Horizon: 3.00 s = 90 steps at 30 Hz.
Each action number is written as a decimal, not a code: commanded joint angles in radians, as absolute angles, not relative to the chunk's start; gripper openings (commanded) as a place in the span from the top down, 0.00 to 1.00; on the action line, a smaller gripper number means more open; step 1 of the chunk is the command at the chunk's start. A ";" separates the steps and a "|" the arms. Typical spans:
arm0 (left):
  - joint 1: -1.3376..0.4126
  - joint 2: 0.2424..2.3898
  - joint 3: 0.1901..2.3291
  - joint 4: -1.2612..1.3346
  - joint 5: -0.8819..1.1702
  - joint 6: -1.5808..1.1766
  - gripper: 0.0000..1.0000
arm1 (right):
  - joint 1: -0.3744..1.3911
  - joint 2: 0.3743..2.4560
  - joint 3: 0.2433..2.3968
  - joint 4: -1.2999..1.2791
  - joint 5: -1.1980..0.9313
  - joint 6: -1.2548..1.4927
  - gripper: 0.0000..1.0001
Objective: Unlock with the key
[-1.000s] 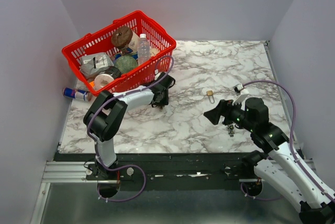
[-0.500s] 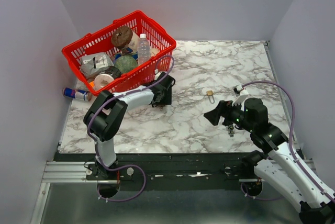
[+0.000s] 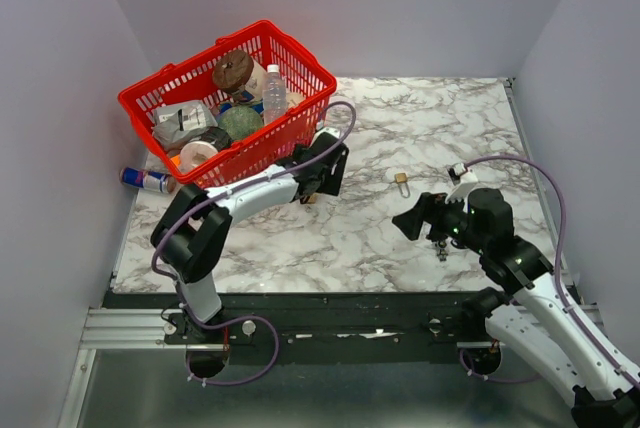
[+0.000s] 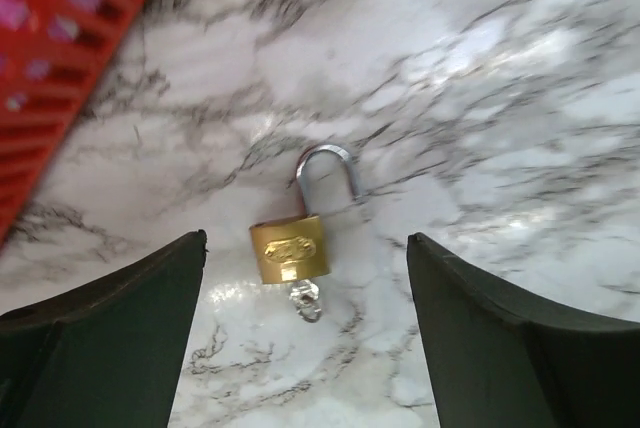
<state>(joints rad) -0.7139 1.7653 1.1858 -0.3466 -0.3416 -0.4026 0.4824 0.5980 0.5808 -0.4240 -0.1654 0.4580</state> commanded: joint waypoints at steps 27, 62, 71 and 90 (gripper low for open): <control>-0.664 1.236 1.100 -0.207 0.087 -0.322 0.01 | 0.310 1.090 0.764 -0.772 0.181 0.454 0.20; -0.664 1.178 1.092 -0.198 0.112 -0.325 0.01 | 0.310 1.424 0.761 -0.709 0.155 0.503 0.33; -0.664 1.177 1.089 -0.193 0.121 -0.330 0.01 | 0.311 1.376 0.718 -0.684 0.048 0.508 0.43; -0.664 1.192 1.075 -0.150 0.225 -0.311 0.01 | 0.337 1.345 0.726 -0.589 -0.087 0.443 0.86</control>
<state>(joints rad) -0.6613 1.1862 1.0904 -0.1982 0.1539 -0.3244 0.3260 1.3445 0.7116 -0.6670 0.0036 0.4713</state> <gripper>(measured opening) 0.988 0.319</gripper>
